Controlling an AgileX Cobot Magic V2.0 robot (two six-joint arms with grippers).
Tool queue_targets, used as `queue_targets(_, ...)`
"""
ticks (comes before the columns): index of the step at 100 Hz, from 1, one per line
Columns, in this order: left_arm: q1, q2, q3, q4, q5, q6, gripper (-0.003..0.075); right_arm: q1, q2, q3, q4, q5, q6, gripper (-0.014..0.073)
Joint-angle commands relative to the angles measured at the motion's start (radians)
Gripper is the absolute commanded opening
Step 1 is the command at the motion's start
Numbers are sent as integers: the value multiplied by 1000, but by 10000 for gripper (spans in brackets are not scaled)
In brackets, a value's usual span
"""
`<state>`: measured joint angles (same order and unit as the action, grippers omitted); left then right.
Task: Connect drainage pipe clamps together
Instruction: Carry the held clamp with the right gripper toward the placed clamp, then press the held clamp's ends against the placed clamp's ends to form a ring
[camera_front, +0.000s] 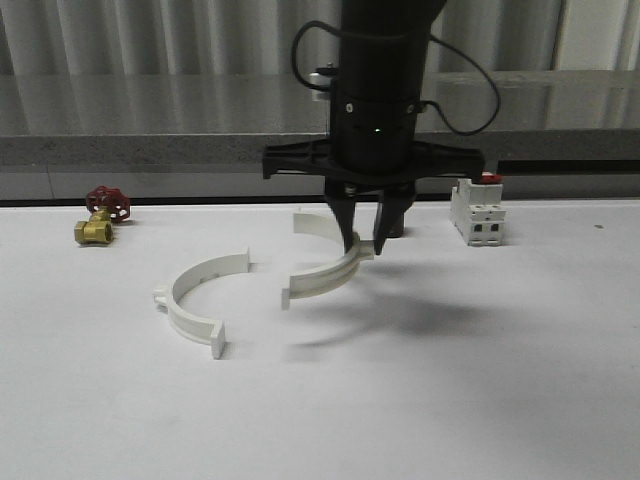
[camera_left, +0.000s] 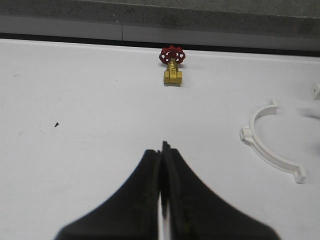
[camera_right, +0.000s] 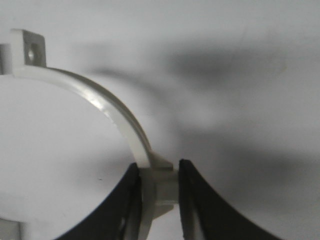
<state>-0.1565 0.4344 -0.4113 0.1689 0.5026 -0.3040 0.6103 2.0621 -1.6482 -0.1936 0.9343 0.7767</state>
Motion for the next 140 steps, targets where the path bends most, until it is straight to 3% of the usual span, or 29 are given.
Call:
queue_targets(1,0,3,-27,1,-66,4,-20,14,-28,-63,-22,-24,10,95)
queue_targets(27,0,3,-27,1,-66,4,-20,38,44,-156,-19,-2,10,95)
queue_targets(140,0,3,-27,1,-66,4,-20,61,94,-158,5,-20,89,94)
